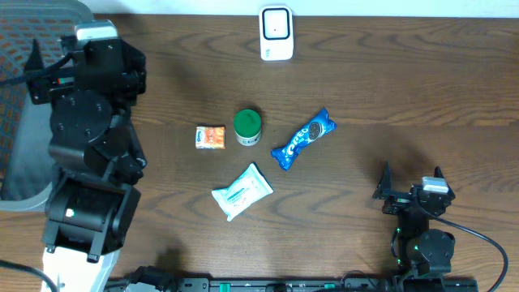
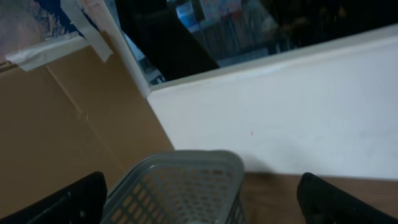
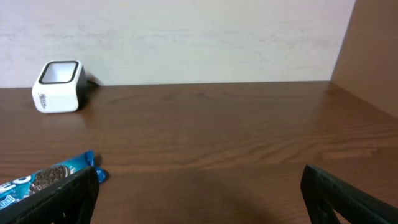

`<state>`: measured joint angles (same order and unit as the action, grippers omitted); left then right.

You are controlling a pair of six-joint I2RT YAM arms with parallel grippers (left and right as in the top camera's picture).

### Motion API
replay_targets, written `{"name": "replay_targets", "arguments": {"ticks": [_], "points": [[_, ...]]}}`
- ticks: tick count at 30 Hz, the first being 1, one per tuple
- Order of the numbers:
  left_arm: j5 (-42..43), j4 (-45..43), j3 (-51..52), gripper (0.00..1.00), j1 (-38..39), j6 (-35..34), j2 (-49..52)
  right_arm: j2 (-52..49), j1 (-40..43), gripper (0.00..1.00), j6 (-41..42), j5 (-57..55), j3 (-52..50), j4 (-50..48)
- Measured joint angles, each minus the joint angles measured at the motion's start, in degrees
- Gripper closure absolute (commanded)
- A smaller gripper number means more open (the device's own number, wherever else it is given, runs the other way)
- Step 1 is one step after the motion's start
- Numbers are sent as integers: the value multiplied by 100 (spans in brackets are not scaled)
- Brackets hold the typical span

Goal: Scan the item barcode

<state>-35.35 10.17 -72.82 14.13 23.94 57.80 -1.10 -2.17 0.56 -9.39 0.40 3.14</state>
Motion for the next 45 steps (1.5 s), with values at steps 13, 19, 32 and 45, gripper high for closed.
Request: {"name": "replay_targets", "arguments": {"ticks": [13,19,32,45], "points": [[2997,1268,129,2,-1827,-1189,-1180,-2,0,1,612,782,63,-385],[4898,1283,304,2,-2686,-2072,-1615,-496,0,1,1296,1130,1117,1248],[6140,675,306,2,-2787,-2791,-1722,-5141,-623,1,1853,1235,5919,4758],[5737,1023,306,2,-2787,-2933,-2671,-7239,-1095,1,2138,2221,6638,4782]]}}
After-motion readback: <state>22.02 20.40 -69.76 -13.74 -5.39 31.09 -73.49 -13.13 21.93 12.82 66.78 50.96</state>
